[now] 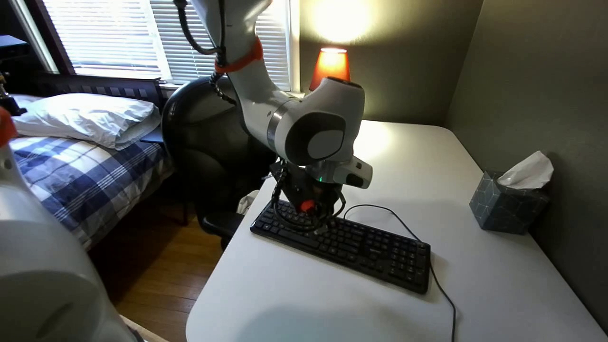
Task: Press a button on the keyboard
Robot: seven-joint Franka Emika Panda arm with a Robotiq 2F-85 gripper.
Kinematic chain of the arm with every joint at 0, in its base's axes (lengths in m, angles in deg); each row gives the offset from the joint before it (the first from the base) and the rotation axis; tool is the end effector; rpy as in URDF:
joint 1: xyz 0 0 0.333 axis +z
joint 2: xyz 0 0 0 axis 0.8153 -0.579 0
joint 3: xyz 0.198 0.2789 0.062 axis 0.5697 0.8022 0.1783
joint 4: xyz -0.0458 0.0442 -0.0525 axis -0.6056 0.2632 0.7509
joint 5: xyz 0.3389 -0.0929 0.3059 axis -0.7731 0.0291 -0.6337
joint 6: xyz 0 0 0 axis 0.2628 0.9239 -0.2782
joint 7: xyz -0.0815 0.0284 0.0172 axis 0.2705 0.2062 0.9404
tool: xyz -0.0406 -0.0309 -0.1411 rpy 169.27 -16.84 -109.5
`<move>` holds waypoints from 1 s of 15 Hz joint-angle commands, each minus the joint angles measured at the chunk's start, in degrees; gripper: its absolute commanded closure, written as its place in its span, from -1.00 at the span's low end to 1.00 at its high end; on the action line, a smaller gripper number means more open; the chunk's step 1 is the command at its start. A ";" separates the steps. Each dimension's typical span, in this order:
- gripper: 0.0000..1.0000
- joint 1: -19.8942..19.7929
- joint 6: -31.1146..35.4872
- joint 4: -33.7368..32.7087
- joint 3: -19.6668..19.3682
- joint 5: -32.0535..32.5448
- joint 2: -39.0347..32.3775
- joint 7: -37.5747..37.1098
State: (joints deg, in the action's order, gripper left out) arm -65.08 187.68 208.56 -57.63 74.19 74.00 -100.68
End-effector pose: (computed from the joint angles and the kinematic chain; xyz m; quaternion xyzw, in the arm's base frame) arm 0.4259 -0.1445 0.1265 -0.9374 0.3440 0.0467 0.0285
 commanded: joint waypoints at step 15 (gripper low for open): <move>1.00 -0.23 -0.96 -5.90 -2.09 -1.33 -8.93 1.13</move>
State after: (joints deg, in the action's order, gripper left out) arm -65.10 187.67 203.77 -59.20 73.88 66.50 -100.68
